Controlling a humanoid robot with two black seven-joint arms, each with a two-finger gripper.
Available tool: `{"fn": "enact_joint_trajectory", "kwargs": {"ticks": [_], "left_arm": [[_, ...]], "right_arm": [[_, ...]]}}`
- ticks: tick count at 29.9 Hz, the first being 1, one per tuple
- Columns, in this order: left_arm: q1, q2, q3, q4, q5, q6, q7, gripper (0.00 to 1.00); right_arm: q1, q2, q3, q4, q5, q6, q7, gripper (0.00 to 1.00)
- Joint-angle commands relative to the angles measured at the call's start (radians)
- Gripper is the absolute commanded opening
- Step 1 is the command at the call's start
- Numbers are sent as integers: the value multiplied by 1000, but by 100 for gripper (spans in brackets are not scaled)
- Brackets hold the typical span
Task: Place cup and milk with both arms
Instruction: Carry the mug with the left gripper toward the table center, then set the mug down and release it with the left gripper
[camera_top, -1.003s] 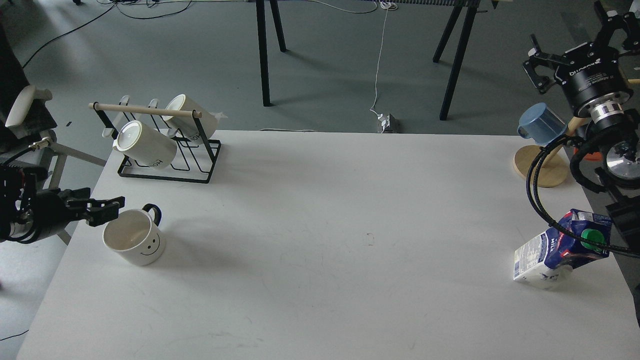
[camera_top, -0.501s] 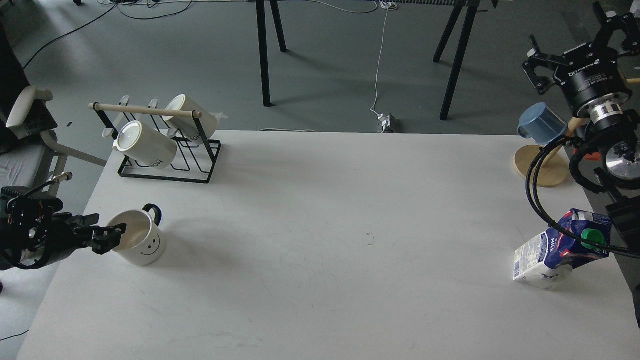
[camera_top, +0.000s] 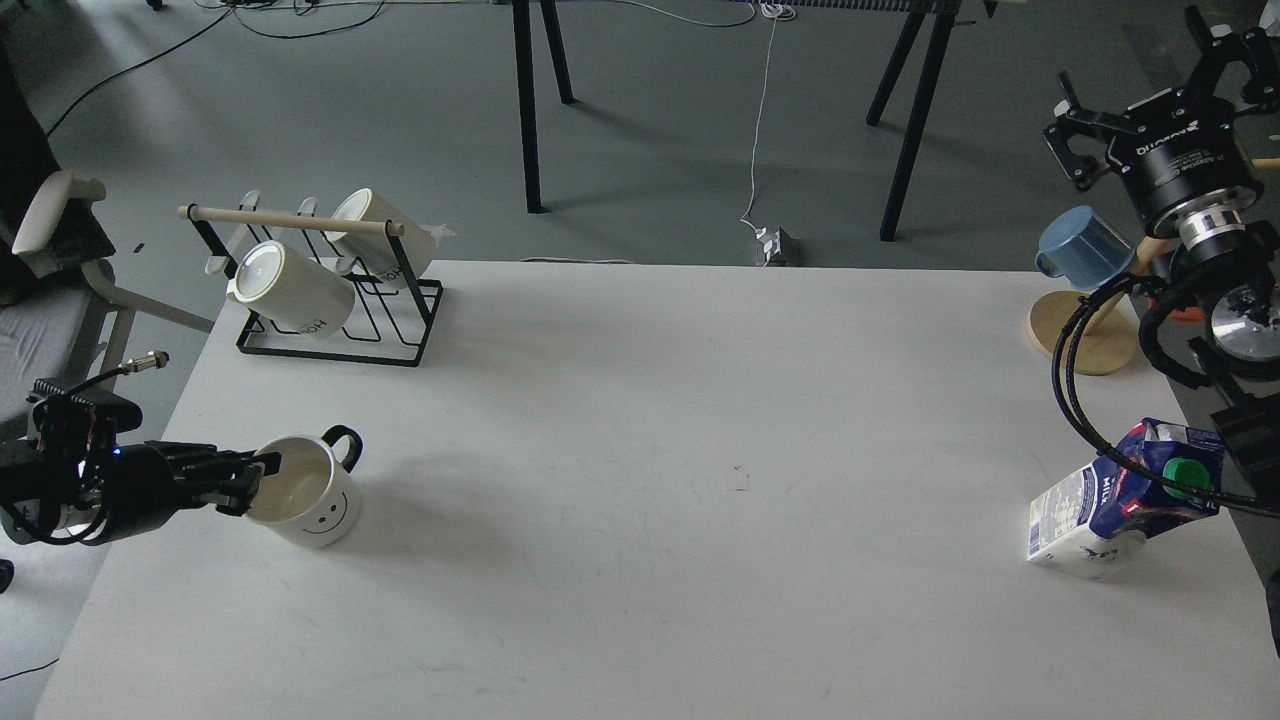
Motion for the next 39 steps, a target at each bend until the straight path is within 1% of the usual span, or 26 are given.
{"fn": "enact_joint_trajectory", "kwargs": {"ticks": [1, 3, 5, 7, 8, 9, 11, 12, 13, 14, 19, 24, 27, 29, 36, 38, 39], "left_arm": [[-20, 3, -15, -20, -40, -7, -6, 3], [-55, 8, -16, -58, -52, -39, -6, 3], [-107, 9, -16, -107, -51, -94, -6, 3], [-159, -4, -15, -153, -51, -152, 11, 3], [-182, -18, -12, -178, -51, -186, 37, 3], [-196, -47, -6, -198, -48, -213, 74, 3], [-218, -144, -1, -212, -37, -266, 165, 4], [-232, -181, -1, -207, -30, -281, 191, 4], [-251, -213, -1, -201, -16, -299, 208, 4], [-268, -236, -1, -198, 3, -312, 214, 4], [-322, -368, -3, -193, 193, -401, 217, 4], [-328, -538, 2, -120, 308, -403, 220, 4], [-330, -610, 1, -78, 368, -403, 222, 4], [-333, -635, -1, -72, 374, -403, 220, 4], [-330, -666, 1, -75, 394, -403, 220, 6], [-325, -670, 1, -75, 394, -403, 220, 8], [-325, -670, 1, -75, 394, -403, 220, 11]], "right_arm": [[0, -6, 2, 0, 0, 0, 0, 99], [0, -7, 2, 0, 0, 0, 0, 99], [-3, -9, 2, 0, 0, 0, 0, 99], [-6, -9, 2, 1, 0, 0, 0, 99], [-6, -9, 2, 3, 0, 0, 0, 99], [-8, -9, 0, 3, 0, 0, 0, 99], [-8, -9, 0, 4, 0, 0, 0, 99], [-11, -9, 2, 4, 0, 0, 0, 99], [-15, -11, 3, 6, 0, 0, 0, 99], [-20, -11, 3, 6, 0, 0, 0, 99], [-28, -52, 5, 4, 0, 0, 0, 99], [-32, -52, 23, 9, 2, 0, 1, 99], [-32, -47, 43, 14, 2, 0, 1, 99], [-32, -44, 46, 20, 2, 0, 1, 99], [-32, -44, 40, 26, 0, 0, 1, 99], [-32, -46, 37, 26, 0, 0, 1, 99], [-32, -47, 37, 24, 0, 0, 1, 99]]}}
